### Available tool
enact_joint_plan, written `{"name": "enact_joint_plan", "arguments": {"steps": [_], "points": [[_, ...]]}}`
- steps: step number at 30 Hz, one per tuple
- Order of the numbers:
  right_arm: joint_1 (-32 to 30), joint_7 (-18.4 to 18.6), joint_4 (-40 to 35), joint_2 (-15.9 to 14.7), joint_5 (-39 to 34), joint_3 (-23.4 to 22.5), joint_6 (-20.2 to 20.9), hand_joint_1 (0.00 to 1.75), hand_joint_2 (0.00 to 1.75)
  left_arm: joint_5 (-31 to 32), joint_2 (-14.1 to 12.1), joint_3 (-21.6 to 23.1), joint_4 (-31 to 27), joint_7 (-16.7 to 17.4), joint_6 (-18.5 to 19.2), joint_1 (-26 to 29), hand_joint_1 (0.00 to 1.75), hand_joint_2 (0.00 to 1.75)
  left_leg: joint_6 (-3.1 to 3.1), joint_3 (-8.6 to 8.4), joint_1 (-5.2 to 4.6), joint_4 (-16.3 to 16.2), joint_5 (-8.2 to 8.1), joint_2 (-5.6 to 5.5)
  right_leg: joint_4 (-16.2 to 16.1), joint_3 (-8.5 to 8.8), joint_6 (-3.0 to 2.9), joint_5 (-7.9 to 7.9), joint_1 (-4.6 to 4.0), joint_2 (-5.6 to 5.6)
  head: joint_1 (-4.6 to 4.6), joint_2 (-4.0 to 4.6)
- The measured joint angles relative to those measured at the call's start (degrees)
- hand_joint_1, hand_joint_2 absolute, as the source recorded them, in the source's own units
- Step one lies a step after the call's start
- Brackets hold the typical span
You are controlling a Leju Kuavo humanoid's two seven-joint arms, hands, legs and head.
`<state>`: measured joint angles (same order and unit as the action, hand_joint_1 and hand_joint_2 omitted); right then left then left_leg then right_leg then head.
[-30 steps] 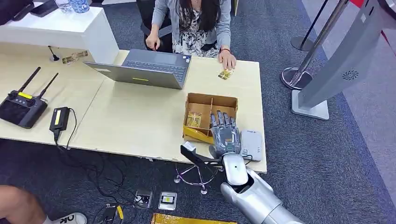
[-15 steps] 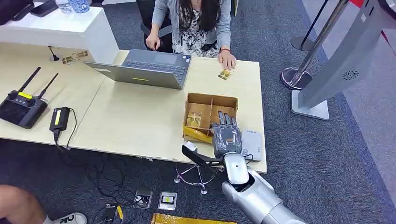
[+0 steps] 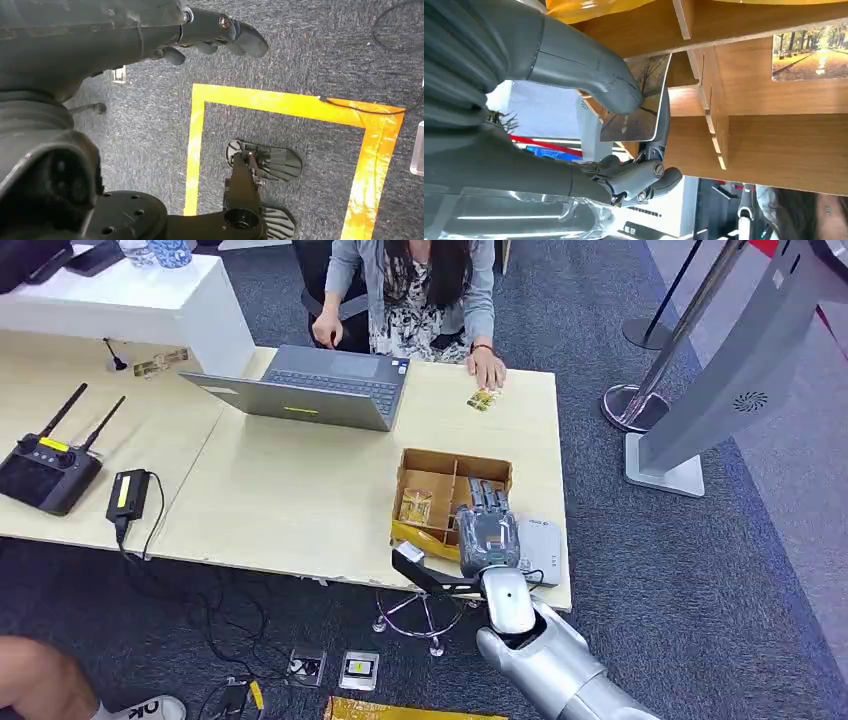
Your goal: Pass the card to the sensor for recognition and then transmit it.
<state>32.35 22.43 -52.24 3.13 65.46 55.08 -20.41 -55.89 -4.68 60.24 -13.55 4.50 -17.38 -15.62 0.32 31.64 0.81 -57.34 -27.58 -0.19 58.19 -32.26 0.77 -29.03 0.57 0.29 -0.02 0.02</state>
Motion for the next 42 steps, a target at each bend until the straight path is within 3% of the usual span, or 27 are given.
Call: {"name": "enact_joint_plan", "arguments": {"steps": [8, 15, 30, 42], "points": [[0.00, -1.07, 0.79, 0.02, -0.07, 0.00, -1.49, 1.75, 1.75, -0.09, 0.00, 0.00, 0.00, 0.00, -0.04, 0.03, 0.00, 0.00, 0.00, 0.00, 0.00, 0.00, 0.00, 0.00, 0.00, 0.01, 0.00, 0.00, 0.00, 0.00, 0.00, 0.00], [0.06, -2.93, 1.05, 0.35, 1.44, 0.00, -5.57, 1.75, 1.75, -0.35, 0.00, 0.00, 0.00, -0.24, -0.26, 0.24, 0.00, 0.00, 0.00, 0.02, 0.00, 0.00, 0.00, 0.00, 0.01, 0.00, 0.00, 0.00, 0.00, -0.01, -0.02, 0.00], [4.85, -2.34, -12.55, 0.17, 6.51, -0.07, -2.80, 1.75, 1.75, 0.13, 0.04, 0.00, 0.00, -0.26, -0.22, 0.35, 0.00, 0.00, 0.03, 0.02, 0.00, -0.01, 0.02, 0.01, 0.01, -0.04, 0.00, 0.00, 0.00, -0.05, 0.00, 0.00], [7.40, -3.58, -10.66, 0.07, 1.03, -0.57, -5.20, 1.75, 1.75, 1.22, 0.50, 0.13, 0.00, 0.22, -0.20, -0.04, 0.00, 0.00, 0.03, 0.02, 0.00, -0.01, 0.02, 0.01, 0.02, -0.03, 0.00, 0.01, 0.00, -0.03, 0.00, 0.00]]}}
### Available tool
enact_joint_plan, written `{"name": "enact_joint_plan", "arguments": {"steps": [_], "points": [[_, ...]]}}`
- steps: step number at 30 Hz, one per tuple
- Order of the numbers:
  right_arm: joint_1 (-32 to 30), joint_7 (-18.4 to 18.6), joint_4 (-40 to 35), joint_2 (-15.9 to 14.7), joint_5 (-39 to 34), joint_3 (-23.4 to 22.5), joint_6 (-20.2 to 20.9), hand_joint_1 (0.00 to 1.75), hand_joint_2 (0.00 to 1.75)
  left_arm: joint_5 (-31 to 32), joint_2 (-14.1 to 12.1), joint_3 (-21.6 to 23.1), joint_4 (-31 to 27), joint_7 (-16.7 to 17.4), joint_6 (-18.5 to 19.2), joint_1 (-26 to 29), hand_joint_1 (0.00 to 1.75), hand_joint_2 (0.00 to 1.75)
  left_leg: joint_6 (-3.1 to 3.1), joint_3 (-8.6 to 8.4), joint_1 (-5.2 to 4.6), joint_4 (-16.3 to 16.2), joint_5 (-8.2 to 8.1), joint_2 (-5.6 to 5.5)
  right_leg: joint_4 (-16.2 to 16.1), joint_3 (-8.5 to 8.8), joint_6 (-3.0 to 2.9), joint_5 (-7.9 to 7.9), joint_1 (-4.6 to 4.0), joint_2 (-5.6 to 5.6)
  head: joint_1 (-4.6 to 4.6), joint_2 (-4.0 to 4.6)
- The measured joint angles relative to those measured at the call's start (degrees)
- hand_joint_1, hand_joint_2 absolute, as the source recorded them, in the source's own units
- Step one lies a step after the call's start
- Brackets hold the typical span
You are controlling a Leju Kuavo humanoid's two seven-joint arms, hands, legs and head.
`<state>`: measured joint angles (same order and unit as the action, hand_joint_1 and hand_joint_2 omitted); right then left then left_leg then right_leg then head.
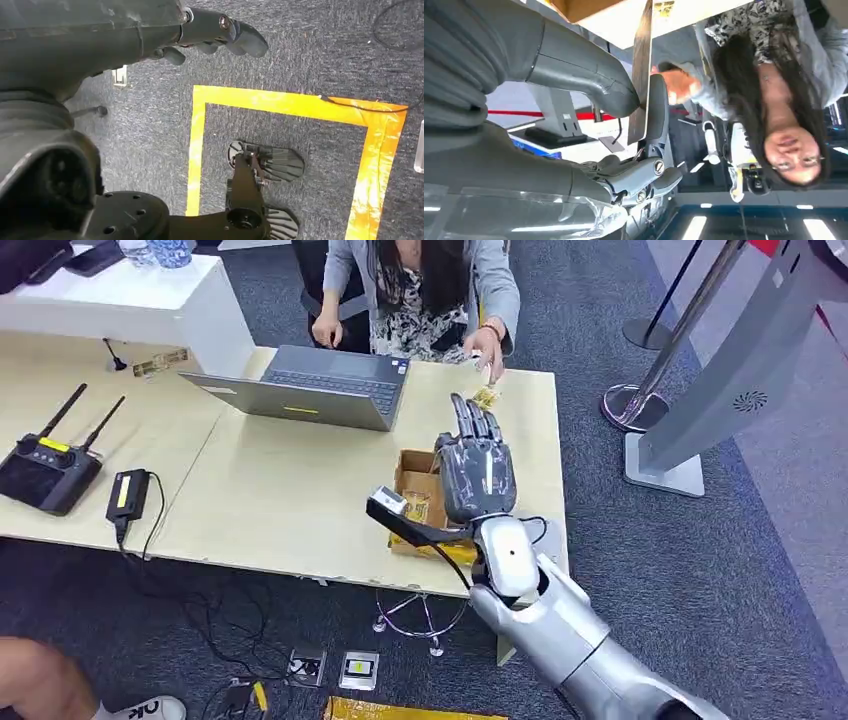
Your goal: Pass the card to the sensor for recognition and then transmit it.
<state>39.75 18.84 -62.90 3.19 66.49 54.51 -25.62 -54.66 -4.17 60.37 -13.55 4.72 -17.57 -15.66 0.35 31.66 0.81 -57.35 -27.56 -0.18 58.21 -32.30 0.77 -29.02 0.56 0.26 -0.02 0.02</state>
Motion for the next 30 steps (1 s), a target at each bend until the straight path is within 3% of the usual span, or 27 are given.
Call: {"name": "enact_joint_plan", "arguments": {"steps": [14, 25, 26, 27, 30], "points": [[5.89, -0.52, 9.53, 3.19, -1.35, -0.17, -0.41, 1.75, 1.75, 1.16, 0.81, 0.52, 0.02, 1.22, 0.74, -1.20, 0.00, 0.00, 0.00, 0.01, 0.00, 0.00, 0.00, 0.00, 0.01, -0.02, 0.00, 0.00, 0.00, 0.00, 0.00, 0.00], [7.31, -0.04, 14.64, 3.98, -0.63, -0.17, -1.59, 1.75, 1.75, 1.46, 1.03, 1.53, 0.00, 1.33, 1.22, -1.63, 0.00, 0.00, 0.00, 0.02, 0.00, -0.01, 0.00, 0.00, 0.00, -0.02, 0.00, 0.00, 0.00, -0.01, -0.02, 0.00], [7.33, 0.09, 14.90, 4.09, -0.59, -0.18, -1.75, 0.02, 1.75, 1.46, 1.05, 1.53, 0.00, 1.35, 1.22, -1.65, 0.00, 0.00, 0.00, 0.02, 0.00, -0.01, 0.00, 0.00, 0.00, -0.03, 0.00, 0.00, 0.00, -0.02, 0.00, 0.00], [7.39, 0.09, 15.27, 4.13, -0.46, -0.17, -1.88, 0.00, 0.00, 1.46, 1.07, 1.55, 0.02, 1.35, 1.22, -1.67, 0.00, 0.00, 0.00, 0.03, 0.00, -0.01, 0.00, 0.00, 0.00, -0.05, 0.00, 0.00, 0.00, -0.03, -0.02, 0.00], [7.78, 0.26, 16.89, 4.48, 0.59, -0.17, -2.25, 0.00, 0.00, 1.44, 1.09, 1.99, 0.04, 1.38, 1.22, -1.75, 0.00, 0.00, 0.00, 0.03, 0.00, -0.01, 0.00, 0.00, 0.01, -0.05, 0.00, 0.00, 0.00, -0.02, 0.02, 0.00]]}}
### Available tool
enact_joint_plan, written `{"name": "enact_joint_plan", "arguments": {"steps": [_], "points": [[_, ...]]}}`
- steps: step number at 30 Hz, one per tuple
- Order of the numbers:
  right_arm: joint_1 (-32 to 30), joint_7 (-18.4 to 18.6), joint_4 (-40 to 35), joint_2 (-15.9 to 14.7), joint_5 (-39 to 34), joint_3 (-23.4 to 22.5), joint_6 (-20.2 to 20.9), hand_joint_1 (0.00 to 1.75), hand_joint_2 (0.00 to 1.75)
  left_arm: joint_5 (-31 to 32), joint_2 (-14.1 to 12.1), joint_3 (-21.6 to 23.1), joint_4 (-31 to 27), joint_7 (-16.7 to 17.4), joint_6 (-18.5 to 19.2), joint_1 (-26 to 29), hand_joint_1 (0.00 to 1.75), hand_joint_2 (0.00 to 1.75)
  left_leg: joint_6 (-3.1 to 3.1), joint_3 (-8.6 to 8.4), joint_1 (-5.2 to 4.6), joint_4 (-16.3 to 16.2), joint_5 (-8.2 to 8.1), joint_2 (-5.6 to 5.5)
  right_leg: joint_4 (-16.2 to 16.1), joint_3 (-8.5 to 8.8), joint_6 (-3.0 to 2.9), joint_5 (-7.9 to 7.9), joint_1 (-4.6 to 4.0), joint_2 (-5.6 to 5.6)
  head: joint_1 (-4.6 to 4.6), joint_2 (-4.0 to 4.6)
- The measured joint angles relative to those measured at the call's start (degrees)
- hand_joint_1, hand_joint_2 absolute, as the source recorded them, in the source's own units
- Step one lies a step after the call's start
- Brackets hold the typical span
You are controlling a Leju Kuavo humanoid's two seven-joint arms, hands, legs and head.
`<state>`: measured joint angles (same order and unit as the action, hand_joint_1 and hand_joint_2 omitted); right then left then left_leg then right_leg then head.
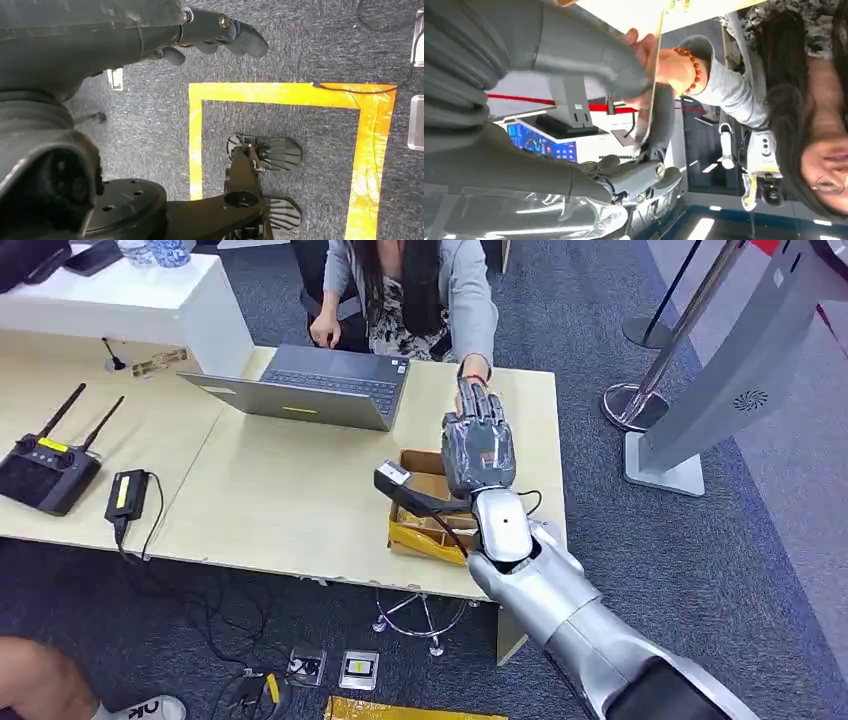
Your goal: Pass the card to the sensor for recognition and then transmit it.
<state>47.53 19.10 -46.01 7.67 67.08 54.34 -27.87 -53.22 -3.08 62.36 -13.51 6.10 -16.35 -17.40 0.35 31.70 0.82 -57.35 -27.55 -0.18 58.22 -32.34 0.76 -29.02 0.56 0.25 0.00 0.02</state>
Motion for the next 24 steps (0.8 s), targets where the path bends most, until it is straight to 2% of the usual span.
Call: {"name": "enact_joint_plan", "arguments": {"steps": [5, 9, 18, 21, 24], "points": [[-0.03, -1.66, 0.83, 0.68, -0.18, 0.00, 0.27, 0.00, 0.00, 0.00, 0.02, 0.35, 0.00, 0.02, -0.07, -0.01, 0.00, 0.00, 0.00, 0.00, 0.00, 0.00, 0.00, 0.00, 0.00, -0.01, 0.00, 0.00, 0.00, -0.02, -0.04, 0.00], [-0.02, -0.68, 1.22, 0.87, 0.04, 0.02, 2.08, 0.00, 0.00, -0.24, 0.02, 0.42, 0.02, 0.02, -0.02, -0.01, 0.00, 0.00, 0.00, 0.00, 0.00, 0.00, 0.00, 0.00, 0.00, -0.01, 0.00, 0.00, 0.00, -0.01, -0.02, 0.00], [0.84, 0.41, 1.18, -0.33, -0.79, -1.46, 2.34, 0.00, 0.00, -0.79, 0.02, 0.42, 0.04, -0.24, -0.26, 0.01, 0.00, 0.00, 0.00, -0.03, 0.00, -0.02, 0.00, 0.01, 0.00, -0.02, 0.00, 0.00, 0.00, -0.05, -0.04, 0.00], [1.43, 1.62, 0.72, -2.21, -4.12, -3.22, 2.63, 0.00, 0.00, -0.79, 0.02, 0.42, 0.07, -0.22, 0.11, 0.04, 0.00, 0.00, 0.00, -0.04, -0.01, -0.04, 0.00, -0.01, -0.01, -0.03, 0.00, 0.00, 0.00, 0.03, -0.04, 0.00], [2.12, 1.11, -0.70, -6.31, -10.61, -6.49, 4.17, 0.00, 0.00, -1.05, -0.07, 0.44, 0.15, -0.22, 0.15, 0.18, 0.00, 0.00, 0.00, -0.05, -0.02, -0.05, 0.00, -0.03, -0.04, 0.02, 0.01, 0.01, 0.02, 0.05, -0.04, 0.00]]}}
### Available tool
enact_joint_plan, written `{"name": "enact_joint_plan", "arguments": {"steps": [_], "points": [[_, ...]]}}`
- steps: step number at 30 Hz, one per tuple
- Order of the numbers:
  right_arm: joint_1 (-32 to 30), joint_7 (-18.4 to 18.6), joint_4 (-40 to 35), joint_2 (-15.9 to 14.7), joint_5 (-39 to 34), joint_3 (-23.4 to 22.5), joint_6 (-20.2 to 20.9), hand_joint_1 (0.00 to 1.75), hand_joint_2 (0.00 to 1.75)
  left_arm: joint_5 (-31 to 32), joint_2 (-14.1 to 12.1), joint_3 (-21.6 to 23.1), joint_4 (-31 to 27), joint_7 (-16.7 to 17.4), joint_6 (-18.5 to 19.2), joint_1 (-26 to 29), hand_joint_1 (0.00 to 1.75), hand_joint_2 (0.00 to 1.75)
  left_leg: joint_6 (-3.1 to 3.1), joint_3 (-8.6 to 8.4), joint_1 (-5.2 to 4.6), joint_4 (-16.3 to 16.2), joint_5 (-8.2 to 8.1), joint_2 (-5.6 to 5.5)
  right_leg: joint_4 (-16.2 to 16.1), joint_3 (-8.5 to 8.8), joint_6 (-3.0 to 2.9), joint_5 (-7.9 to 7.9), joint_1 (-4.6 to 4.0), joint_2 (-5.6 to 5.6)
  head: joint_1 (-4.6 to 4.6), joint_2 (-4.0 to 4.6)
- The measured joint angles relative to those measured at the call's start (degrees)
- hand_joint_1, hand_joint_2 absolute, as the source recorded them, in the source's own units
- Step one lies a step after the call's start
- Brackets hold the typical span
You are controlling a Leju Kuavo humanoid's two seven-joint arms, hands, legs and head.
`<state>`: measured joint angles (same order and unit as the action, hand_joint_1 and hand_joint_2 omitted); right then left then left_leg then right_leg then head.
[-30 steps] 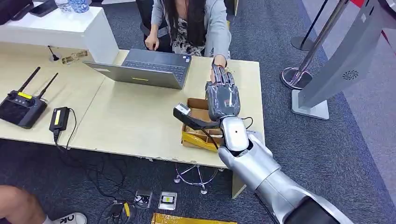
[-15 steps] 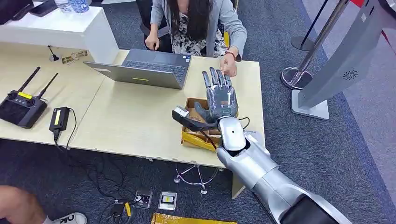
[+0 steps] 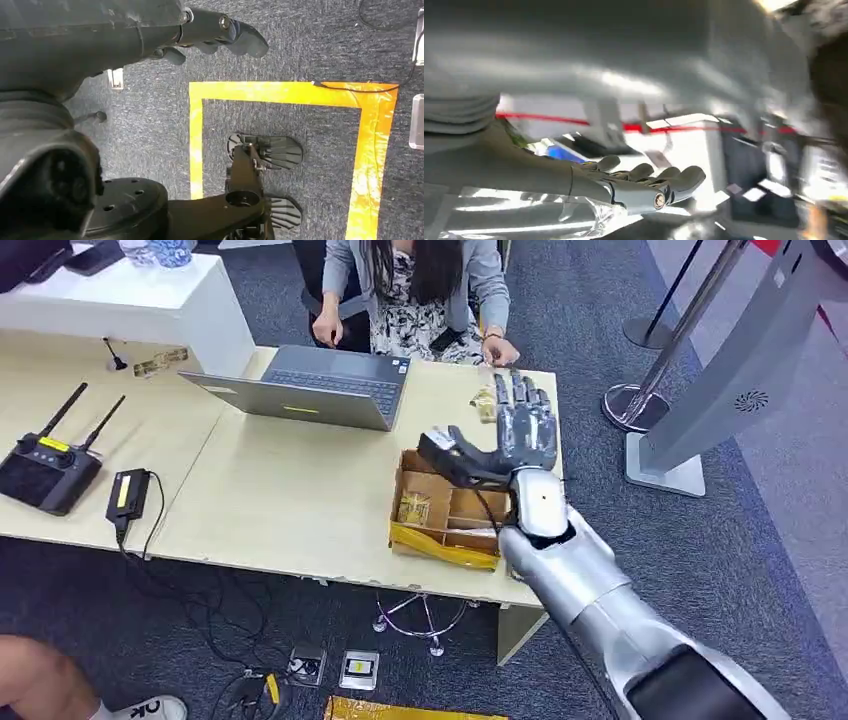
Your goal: Pass the card to the sensor for recognition and then transmit it.
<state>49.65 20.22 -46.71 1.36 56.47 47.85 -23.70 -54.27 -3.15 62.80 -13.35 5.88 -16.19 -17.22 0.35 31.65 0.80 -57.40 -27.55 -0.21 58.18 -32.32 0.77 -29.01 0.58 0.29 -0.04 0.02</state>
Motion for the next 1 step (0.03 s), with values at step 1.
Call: {"name": "enact_joint_plan", "arguments": {"steps": [1], "points": [[0.08, -0.02, -0.31, -1.49, -2.47, -1.27, 0.55, 0.00, 0.00, -0.11, -0.04, -0.02, 0.04, -0.04, -0.05, 0.07, 0.00, 0.00, 0.00, 0.00, -0.01, -0.01, 0.00, 0.00, 0.00, 0.02, 0.00, 0.00, 0.01, 0.00, 0.02, 0.00]]}}
